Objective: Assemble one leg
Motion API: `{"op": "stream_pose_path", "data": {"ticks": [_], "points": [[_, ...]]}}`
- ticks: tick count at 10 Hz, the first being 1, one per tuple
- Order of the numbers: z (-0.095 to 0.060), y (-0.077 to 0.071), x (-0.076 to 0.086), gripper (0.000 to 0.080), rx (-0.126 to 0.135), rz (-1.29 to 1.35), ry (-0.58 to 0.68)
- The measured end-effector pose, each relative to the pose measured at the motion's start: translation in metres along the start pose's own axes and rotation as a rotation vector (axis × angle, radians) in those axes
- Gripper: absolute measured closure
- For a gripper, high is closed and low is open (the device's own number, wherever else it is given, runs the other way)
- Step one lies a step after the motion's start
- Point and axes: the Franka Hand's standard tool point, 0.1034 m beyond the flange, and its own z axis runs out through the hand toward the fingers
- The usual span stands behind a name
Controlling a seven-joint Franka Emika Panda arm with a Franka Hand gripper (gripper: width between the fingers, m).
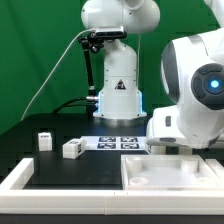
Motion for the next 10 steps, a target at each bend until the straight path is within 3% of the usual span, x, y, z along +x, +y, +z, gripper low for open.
{"op": "stream_pose_path", "data": {"ticks": [3, 4, 5, 6, 7, 10], "points": [[-0.0008, 0.0023, 0.0005, 0.0151, 0.0, 0.005, 0.001], [-0.0008, 0.0025, 0.0006, 0.0251, 0.0, 0.005, 0.001], [-0.0008, 0.0024, 0.0006, 0.0432, 0.0, 0.005, 0.001], [-0.0007, 0.0024, 0.0006, 0.0432, 0.0, 0.005, 0.001], [-0.0008, 0.0024, 0.0006, 0.0511, 0.0, 0.005, 0.001], [-0.0007, 0.0024, 0.0006, 0.0511, 0.0, 0.005, 0.001]]}}
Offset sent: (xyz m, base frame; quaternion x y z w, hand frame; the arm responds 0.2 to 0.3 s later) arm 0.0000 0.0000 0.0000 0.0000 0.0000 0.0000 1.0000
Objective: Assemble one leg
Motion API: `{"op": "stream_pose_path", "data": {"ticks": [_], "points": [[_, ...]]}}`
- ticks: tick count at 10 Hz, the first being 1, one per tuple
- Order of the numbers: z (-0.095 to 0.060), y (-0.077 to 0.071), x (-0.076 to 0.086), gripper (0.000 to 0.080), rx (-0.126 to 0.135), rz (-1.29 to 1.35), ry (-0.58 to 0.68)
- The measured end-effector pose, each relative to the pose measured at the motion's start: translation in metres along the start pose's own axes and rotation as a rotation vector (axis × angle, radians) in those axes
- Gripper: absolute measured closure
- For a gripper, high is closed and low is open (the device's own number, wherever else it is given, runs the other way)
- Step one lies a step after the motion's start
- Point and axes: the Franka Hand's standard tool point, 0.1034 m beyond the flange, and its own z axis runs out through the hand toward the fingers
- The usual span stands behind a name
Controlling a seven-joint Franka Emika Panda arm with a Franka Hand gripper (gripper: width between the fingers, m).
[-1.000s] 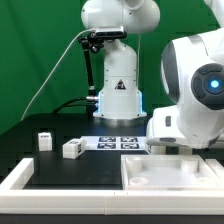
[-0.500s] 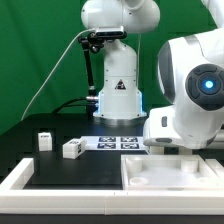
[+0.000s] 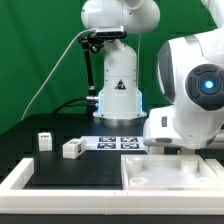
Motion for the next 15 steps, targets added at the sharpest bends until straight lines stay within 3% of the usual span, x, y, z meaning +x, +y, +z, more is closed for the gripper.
{"op": "stream_pose_path", "data": {"ticks": [2, 3, 8, 9, 10, 11, 12, 13, 15], "points": [[-0.001, 0.0, 0.0, 0.0511, 0.0, -0.001, 0.0], [-0.009, 0.001, -0.005, 0.0511, -0.002, -0.004, 0.0], [-0.07, 0.0, -0.051, 0.0509, -0.006, -0.023, 0.05], [-0.069, -0.001, -0.046, 0.0509, -0.004, -0.023, 0.066], [-0.076, -0.007, -0.035, 0.0509, 0.013, -0.027, 0.191], [-0.076, -0.006, -0.035, 0.0509, 0.022, -0.033, 0.29], [-0.069, 0.001, -0.025, 0.0509, 0.026, -0.069, 0.365], [-0.079, 0.0, -0.013, 0.0509, 0.029, -0.074, 0.459], [-0.115, -0.002, -0.014, 0.0509, 0.033, -0.101, 0.6]]}}
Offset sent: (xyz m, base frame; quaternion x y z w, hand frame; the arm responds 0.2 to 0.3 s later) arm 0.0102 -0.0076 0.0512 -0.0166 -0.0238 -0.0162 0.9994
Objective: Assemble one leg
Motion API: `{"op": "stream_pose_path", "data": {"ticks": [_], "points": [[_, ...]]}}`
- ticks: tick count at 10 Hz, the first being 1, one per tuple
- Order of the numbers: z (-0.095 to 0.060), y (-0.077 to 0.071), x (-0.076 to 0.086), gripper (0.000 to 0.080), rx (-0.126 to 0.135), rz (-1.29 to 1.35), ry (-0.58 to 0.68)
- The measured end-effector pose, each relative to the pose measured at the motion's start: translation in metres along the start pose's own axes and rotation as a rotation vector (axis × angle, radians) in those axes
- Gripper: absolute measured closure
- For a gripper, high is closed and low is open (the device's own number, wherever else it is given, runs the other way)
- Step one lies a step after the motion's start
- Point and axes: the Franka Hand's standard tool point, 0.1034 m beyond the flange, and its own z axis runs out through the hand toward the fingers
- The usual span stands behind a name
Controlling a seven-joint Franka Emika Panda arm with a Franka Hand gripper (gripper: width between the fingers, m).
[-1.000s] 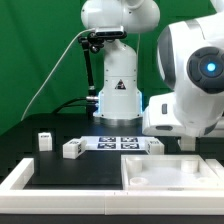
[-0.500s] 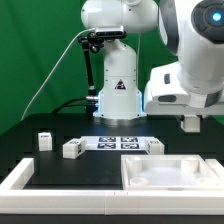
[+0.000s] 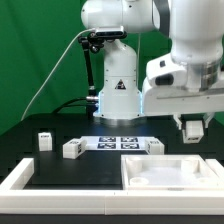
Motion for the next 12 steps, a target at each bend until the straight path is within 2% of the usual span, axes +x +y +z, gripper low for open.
{"op": "stream_pose_path", "data": {"ticks": [1, 3, 4, 5, 6, 7, 11, 12], "points": [[-0.009, 0.0, 0.006, 0.0509, -0.007, -0.009, 0.024], [-0.026, -0.008, 0.021, 0.0509, -0.014, -0.027, 0.157], [-0.03, -0.014, 0.028, 0.0509, -0.011, -0.05, 0.277], [-0.027, -0.014, 0.027, 0.0509, -0.002, -0.058, 0.373], [-0.022, -0.012, 0.022, 0.0509, -0.006, -0.058, 0.354], [-0.023, -0.012, 0.025, 0.0509, -0.01, -0.083, 0.364], [-0.038, 0.009, 0.057, 0.0509, -0.044, -0.288, 0.437], [-0.037, 0.008, 0.059, 0.0509, -0.041, -0.278, 0.446]]}}
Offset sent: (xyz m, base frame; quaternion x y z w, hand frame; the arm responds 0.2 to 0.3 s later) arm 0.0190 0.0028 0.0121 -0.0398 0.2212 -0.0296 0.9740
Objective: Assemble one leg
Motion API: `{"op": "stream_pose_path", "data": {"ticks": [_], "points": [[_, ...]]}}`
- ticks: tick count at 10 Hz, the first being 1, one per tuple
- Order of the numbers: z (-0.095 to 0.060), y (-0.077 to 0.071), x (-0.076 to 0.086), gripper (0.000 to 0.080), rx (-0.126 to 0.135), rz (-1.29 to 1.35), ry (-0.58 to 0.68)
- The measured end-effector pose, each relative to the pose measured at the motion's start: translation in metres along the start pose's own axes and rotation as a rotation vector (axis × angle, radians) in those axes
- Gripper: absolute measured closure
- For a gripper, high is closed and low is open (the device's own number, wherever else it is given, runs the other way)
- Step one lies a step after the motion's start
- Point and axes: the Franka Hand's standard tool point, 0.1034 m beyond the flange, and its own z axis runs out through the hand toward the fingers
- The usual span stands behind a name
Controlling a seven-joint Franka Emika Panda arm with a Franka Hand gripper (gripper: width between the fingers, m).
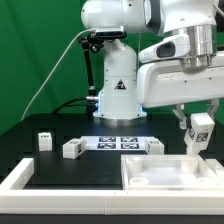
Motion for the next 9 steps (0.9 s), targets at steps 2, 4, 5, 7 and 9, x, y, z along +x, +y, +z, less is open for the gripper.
{"op": "stream_pose_path", "data": {"ticks": [2, 4, 5, 7, 9], "points": [[0.001, 0.0, 0.0, 0.0509, -0.004, -0.002, 0.022], [0.008, 0.007, 0.0, 0.0509, -0.037, -0.056, 0.2], [0.011, 0.009, -0.001, 0.0509, -0.036, -0.066, 0.182], [0.009, 0.009, 0.027, 0.0509, -0.034, -0.086, 0.211], [0.014, 0.013, 0.044, 0.0509, -0.037, -0.084, 0.247]]}}
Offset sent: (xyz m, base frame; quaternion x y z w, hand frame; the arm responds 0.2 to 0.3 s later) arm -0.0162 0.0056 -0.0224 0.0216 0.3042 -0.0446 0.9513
